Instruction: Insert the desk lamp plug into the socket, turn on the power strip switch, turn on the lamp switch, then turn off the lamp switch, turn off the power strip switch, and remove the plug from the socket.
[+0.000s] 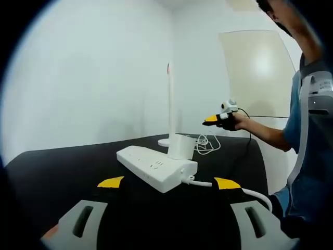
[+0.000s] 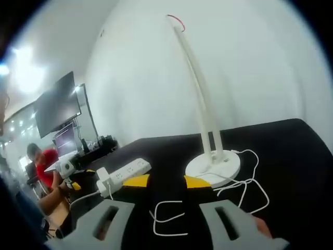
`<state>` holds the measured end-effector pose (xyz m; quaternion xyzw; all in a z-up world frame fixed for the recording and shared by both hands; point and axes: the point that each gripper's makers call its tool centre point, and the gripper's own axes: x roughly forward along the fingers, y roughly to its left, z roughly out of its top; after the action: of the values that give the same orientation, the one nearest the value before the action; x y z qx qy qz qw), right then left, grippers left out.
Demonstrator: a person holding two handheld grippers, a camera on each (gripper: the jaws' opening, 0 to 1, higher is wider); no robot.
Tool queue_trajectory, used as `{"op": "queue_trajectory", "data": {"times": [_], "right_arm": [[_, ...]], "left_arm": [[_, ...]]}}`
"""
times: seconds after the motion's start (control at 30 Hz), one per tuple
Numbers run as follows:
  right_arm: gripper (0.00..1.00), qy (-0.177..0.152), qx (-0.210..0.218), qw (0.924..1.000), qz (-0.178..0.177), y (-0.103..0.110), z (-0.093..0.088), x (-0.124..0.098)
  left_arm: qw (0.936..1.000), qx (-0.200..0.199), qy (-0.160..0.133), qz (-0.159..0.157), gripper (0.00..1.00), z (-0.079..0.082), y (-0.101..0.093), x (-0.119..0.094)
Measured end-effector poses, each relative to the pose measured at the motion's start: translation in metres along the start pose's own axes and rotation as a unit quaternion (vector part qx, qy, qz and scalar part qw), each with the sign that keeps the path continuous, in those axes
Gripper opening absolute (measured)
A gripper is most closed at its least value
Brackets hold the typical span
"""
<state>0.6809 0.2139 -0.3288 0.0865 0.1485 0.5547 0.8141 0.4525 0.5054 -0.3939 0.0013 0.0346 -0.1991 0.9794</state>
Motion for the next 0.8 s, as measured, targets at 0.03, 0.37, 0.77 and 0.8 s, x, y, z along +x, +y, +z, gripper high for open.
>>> {"op": "queue_trajectory", "data": {"times": [0.03, 0.37, 0.77, 0.8], "right_arm": [[0.25, 0.000, 0.000, 1.0000, 0.000, 0.0000, 0.0000, 0.0000], [0.25, 0.004, -0.001, 1.0000, 0.001, 0.0012, -0.0026, 0.0018], [0.25, -0.007, 0.000, 1.0000, 0.003, 0.0005, 0.0047, 0.0020], [0.25, -0.008, 0.001, 1.0000, 0.004, 0.0004, 0.0051, 0.0021]], "left_arm": [[1.0000, 0.000, 0.000, 0.000, 0.63, -0.0001, 0.0004, -0.0001], [1.0000, 0.003, 0.002, 0.001, 0.63, -0.0008, 0.0010, -0.0003], [1.0000, 0.004, 0.002, 0.001, 0.63, -0.0012, 0.0024, 0.0002], [1.0000, 0.004, 0.002, 0.001, 0.63, -0.0011, 0.0023, 0.0002]]}}
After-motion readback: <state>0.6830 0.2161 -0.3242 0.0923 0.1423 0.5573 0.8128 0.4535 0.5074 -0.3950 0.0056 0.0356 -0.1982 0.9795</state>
